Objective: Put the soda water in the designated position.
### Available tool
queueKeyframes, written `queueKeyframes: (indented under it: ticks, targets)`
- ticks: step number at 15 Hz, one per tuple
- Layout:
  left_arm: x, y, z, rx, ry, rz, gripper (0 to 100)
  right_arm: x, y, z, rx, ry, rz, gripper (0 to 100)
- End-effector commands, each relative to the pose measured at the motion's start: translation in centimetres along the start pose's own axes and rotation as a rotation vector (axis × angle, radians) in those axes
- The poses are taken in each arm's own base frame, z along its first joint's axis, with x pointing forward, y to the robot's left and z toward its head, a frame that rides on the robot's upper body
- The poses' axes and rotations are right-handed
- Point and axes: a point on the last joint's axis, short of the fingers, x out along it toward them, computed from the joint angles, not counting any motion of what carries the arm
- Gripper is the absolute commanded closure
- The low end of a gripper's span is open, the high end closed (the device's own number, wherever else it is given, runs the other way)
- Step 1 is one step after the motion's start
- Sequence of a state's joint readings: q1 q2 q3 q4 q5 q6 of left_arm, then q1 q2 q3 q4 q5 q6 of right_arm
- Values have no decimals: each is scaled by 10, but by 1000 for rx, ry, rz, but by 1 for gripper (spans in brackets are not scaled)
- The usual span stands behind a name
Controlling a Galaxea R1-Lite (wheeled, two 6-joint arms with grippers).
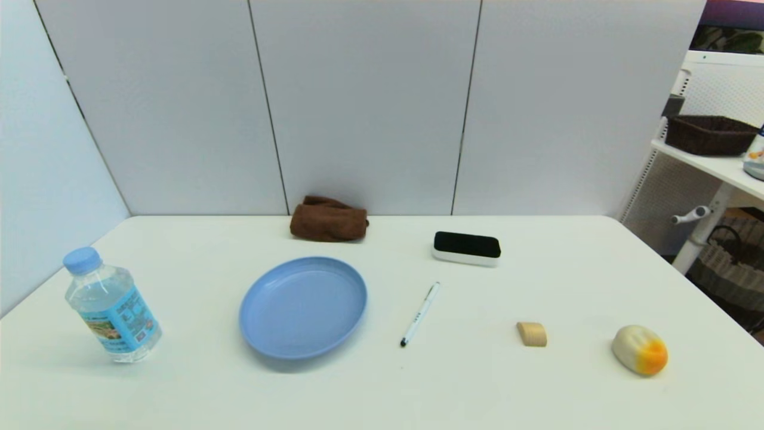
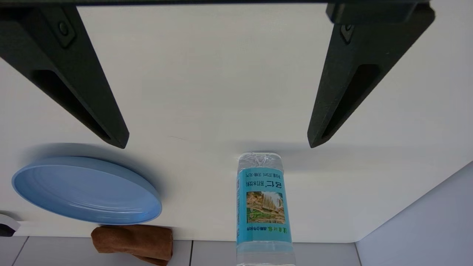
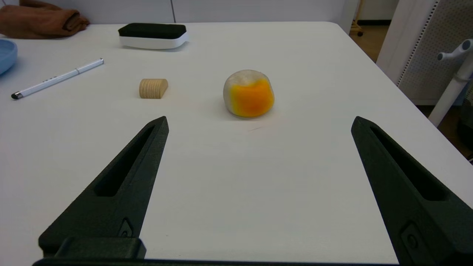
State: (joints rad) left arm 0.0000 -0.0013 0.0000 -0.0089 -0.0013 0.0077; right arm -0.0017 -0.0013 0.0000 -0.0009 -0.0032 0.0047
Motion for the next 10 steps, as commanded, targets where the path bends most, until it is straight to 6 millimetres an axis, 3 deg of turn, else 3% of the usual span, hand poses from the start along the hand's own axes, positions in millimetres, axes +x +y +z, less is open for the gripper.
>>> queueKeyframes:
  ticks: [1,7,10]
  targets:
    - [0,0,-1,-18,13,1,0,0,0,0,0,1,0,0]
    - [2,0,-1,-20,38,6,0,0,0,0,1,1,0,0]
    - [11,0,30,-14,26,20,0,0,0,0,0,1,0,0]
